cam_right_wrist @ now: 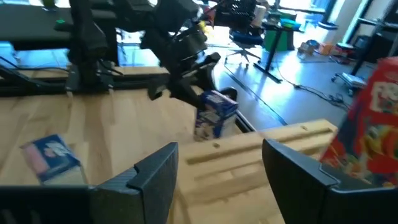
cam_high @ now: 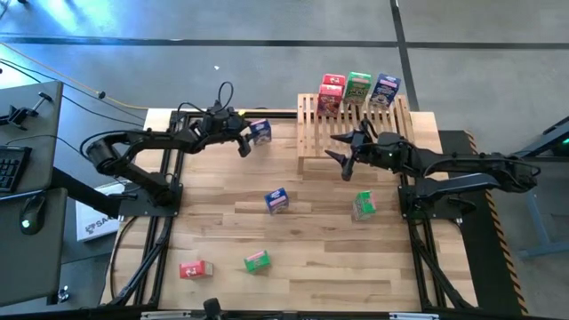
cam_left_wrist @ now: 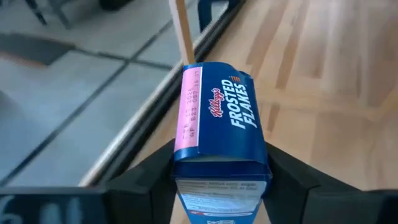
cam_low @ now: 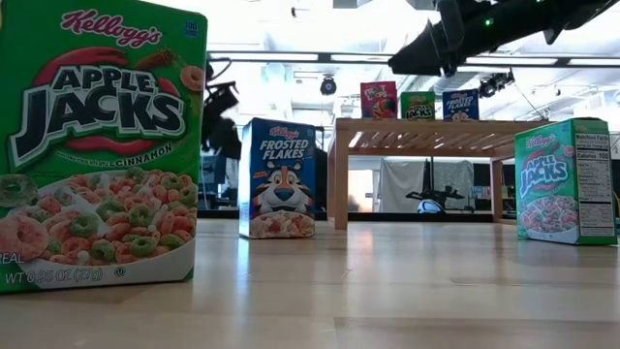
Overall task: Stack cereal on shelf
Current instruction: Put the top blue cereal box on the shelf aligned with other blue cereal box
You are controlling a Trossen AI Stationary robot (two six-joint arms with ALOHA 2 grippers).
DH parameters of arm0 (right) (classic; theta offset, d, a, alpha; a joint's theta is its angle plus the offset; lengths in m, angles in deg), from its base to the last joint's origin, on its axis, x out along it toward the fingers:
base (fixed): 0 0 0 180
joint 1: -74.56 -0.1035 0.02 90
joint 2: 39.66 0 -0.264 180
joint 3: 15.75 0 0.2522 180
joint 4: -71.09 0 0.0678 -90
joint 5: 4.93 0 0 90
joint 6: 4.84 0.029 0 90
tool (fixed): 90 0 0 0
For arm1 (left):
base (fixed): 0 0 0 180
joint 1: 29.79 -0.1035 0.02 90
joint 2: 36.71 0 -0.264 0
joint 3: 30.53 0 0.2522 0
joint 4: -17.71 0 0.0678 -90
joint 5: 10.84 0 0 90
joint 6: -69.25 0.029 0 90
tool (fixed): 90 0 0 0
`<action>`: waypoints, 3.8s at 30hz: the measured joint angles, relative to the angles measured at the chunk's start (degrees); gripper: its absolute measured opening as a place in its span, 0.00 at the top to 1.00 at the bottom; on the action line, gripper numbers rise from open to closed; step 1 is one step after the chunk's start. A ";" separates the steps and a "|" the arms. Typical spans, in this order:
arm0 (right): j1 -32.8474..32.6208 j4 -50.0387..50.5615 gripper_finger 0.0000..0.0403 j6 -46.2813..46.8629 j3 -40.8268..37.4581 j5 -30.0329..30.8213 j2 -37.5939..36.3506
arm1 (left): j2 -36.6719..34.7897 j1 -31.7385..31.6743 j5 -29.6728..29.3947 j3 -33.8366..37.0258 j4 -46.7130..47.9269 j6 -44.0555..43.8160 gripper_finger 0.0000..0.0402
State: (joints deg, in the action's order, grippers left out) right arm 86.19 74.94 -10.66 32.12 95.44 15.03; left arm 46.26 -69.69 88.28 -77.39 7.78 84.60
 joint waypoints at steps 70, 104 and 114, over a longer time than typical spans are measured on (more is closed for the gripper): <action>-1.56 24.68 0.57 -2.11 47.56 -18.05 41.00 | -19.67 25.68 -3.47 -9.07 20.61 -2.50 0.61; -0.99 22.31 0.60 -2.57 47.47 -21.08 39.65 | -26.11 25.62 -3.25 -9.11 19.89 -7.25 0.42; 0.89 29.83 0.60 -7.12 47.47 -20.09 29.93 | -32.14 25.51 -1.06 -5.27 21.15 -6.04 0.38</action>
State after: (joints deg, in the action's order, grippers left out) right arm 87.07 104.77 -17.78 79.59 75.34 44.97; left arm 14.12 -44.17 87.22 -82.66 28.94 78.56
